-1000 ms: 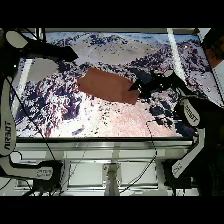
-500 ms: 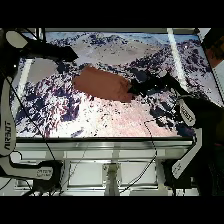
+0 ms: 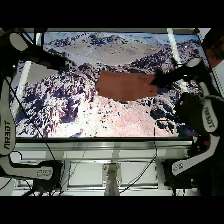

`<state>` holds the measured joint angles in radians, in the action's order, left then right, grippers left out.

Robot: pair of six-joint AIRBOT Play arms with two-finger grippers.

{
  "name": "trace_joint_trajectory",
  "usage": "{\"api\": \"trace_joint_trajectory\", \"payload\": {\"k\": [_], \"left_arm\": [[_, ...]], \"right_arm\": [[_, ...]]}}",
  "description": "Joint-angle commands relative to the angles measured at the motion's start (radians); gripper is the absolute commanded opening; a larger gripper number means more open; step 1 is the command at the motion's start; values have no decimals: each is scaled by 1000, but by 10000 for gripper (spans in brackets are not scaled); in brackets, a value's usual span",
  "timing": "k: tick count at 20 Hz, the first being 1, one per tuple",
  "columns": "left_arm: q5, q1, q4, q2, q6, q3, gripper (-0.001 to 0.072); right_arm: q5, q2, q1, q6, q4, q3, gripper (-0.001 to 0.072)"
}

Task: Fold the clothes and pants, and hang the long-sleeved shirts on hangers.

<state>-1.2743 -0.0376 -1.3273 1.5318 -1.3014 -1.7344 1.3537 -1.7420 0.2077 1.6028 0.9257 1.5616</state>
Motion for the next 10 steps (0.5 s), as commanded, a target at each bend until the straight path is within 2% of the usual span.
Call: {"api": "trace_joint_trajectory", "payload": {"k": [1,3,6,7,10], "left_arm": [[-84,2,-128,1,-18,29,9],[-77,2,-127,1,-18,65,9],[-76,0,-109,1,-19,101,9],[-428,101,-101,-432,-47,505,10],[-482,101,-101,-469,-48,505,10]], "right_arm": [[139,154,225,24,217,4,4],[154,253,396,2,264,4,4],[177,362,641,-117,282,5,5],[230,367,-420,-127,303,-373,9],[224,367,-510,-127,302,-357,10]]}}
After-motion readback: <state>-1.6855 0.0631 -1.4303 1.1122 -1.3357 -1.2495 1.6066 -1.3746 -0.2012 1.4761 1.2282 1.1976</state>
